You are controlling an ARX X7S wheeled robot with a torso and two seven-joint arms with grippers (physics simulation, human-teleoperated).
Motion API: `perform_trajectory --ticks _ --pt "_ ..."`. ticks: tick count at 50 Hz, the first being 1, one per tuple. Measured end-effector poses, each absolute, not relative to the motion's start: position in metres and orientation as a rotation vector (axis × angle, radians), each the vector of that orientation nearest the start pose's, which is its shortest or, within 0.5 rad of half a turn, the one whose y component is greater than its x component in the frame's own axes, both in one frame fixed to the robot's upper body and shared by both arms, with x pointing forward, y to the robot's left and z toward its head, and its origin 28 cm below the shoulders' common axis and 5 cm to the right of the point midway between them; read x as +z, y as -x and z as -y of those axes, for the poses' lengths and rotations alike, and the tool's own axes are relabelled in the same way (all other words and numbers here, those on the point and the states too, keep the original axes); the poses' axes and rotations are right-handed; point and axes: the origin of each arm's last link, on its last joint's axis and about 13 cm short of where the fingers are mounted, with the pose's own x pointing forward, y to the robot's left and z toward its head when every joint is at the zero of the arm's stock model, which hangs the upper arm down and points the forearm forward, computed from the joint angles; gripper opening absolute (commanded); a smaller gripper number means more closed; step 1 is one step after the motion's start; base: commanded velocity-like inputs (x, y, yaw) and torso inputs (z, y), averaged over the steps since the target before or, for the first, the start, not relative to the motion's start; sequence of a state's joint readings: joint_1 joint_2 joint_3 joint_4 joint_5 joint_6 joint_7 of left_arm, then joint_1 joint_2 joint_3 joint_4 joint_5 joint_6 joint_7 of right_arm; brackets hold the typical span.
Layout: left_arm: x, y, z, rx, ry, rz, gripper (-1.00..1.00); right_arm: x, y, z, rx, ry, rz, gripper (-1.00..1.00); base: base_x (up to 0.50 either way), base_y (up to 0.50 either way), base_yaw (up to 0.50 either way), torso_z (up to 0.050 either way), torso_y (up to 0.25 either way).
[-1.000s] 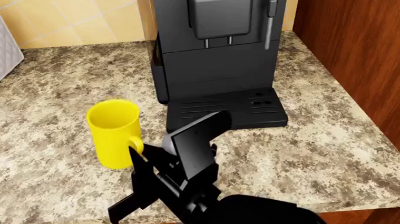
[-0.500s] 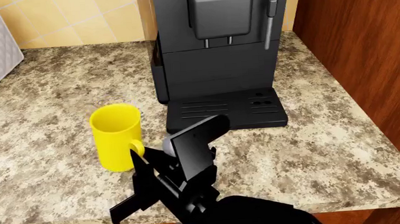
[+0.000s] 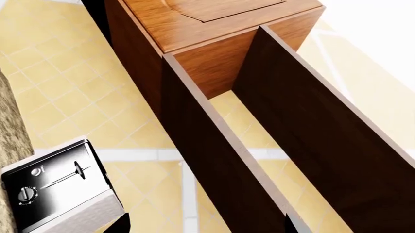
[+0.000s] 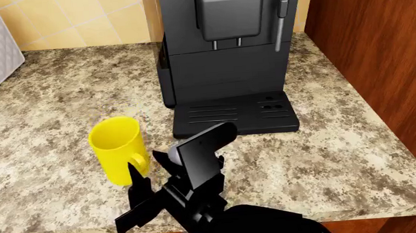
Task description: Pick the mug from under the coffee machine dispenser and place it on the counter.
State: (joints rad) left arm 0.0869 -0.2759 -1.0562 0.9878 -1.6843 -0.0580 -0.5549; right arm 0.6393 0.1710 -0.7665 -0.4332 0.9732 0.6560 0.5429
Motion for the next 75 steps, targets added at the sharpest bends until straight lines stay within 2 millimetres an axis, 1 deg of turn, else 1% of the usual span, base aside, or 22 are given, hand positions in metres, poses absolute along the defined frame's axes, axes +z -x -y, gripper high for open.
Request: perform_trajectory --ticks 19,30,40,61,75 --pt "0.240 -0.080 -0.315 0.276 0.974 0.947 1.00 0.164 -0.210 -0.031 0.726 -0.162 -0.124 1.00 0.00 0.00 0.00 0.000 0.000" --pt "0.240 -0.080 -0.314 0.274 0.974 0.945 1.00 0.169 -0.200 -0.030 0.736 -0.166 -0.119 1.00 0.00 0.00 0.00 0.000 0.000" --pt "0.240 -0.080 -0.314 0.274 0.973 0.945 1.00 0.174 -0.191 -0.023 0.709 -0.173 -0.083 1.00 0.00 0.00 0.00 0.000 0.000" --pt "0.240 -0.081 -0.314 0.269 0.970 0.943 1.00 0.202 -0.171 -0.004 0.644 -0.194 0.086 1.00 0.00 0.00 0.00 0.000 0.000" --pt "0.240 -0.083 -0.313 0.264 0.969 0.936 1.00 0.221 -0.152 0.010 0.606 -0.220 0.198 1.00 0.00 0.00 0.00 0.000 0.000"
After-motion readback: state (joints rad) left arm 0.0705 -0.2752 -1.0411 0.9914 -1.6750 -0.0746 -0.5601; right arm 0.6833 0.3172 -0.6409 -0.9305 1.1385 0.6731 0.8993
